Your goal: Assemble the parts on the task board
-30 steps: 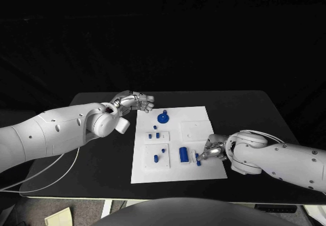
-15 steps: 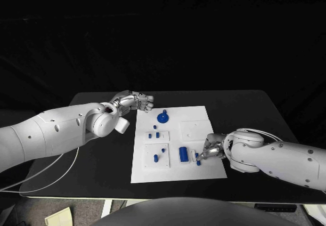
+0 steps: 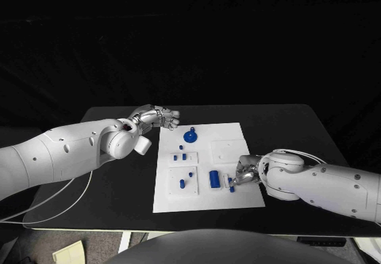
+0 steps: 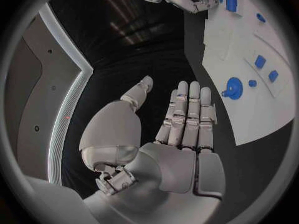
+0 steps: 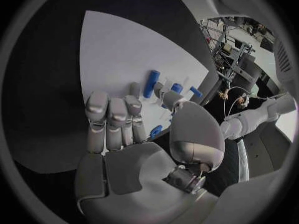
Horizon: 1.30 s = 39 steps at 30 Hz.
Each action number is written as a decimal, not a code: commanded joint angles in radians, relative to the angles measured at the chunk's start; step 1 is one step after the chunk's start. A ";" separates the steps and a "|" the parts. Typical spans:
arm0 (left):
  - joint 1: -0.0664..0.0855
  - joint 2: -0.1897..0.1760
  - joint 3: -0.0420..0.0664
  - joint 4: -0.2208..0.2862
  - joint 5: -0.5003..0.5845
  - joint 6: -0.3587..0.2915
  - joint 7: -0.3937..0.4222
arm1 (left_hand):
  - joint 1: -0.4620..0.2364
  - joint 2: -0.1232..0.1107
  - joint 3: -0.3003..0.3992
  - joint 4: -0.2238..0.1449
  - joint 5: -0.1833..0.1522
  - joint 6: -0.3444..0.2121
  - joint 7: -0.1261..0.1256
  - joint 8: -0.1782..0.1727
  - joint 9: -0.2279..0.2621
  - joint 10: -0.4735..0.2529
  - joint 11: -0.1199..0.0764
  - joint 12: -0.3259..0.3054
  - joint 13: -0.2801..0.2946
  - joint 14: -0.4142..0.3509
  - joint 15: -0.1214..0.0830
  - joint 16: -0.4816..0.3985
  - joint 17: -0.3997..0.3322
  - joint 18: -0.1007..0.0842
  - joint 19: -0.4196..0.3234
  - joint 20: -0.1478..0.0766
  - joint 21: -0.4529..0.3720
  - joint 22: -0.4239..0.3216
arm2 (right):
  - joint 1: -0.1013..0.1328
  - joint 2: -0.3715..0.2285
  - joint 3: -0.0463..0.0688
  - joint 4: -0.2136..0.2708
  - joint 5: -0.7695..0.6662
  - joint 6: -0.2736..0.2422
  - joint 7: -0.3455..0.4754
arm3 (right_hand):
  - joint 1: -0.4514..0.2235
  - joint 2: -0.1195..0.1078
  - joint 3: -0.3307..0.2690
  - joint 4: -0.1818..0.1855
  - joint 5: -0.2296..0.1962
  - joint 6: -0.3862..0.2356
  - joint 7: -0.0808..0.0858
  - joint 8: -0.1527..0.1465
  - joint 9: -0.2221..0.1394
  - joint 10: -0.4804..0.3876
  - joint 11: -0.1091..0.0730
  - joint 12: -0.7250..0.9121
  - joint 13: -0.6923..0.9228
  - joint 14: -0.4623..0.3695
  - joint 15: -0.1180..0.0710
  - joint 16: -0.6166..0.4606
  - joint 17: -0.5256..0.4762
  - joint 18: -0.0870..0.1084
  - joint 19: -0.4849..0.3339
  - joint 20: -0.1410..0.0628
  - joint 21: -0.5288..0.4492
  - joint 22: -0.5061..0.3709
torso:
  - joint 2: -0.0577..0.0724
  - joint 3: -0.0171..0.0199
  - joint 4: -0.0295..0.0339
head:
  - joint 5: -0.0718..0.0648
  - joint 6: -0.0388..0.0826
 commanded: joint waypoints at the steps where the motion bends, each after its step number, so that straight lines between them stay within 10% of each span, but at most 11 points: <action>1: 0.001 0.001 0.001 0.002 0.006 0.014 0.006 | -0.001 0.008 -0.003 -0.004 -0.001 -0.006 -0.002 0.002 -0.002 -0.004 -0.001 0.003 -0.001 0.004 0.005 -0.006 0.001 0.015 0.003 0.008 -0.004 0.001 | -0.013 0.004 -0.009 -0.004 -0.070 0.050 -0.019 | 0.013 0.000 0.009 -0.001 -0.005 0.000 0.005 -0.004 -0.104 0.005 -0.004 -0.004 0.001 0.000 -0.005 0.000 0.001 0.068 0.000 -0.007 0.004 0.001 | -0.001 0.0004 -0.0002 | -0.001 -0.001; 39: 0.001 0.001 0.001 0.002 0.005 0.019 0.000 | 0.000 0.007 -0.003 -0.004 -0.001 -0.006 -0.002 0.002 -0.002 -0.004 -0.001 0.003 -0.002 0.005 0.005 -0.007 0.003 0.014 0.003 0.008 -0.005 0.002 | -0.019 0.019 -0.015 -0.006 -0.490 0.097 -0.028 | 0.025 -0.032 0.017 -0.012 -0.006 -0.011 0.010 -0.011 -0.104 0.003 0.002 -0.013 -0.001 -0.003 0.001 -0.006 0.000 0.068 -0.008 0.000 0.004 0.001 | -0.001 0.0005 -0.0009 | -0.006 0.002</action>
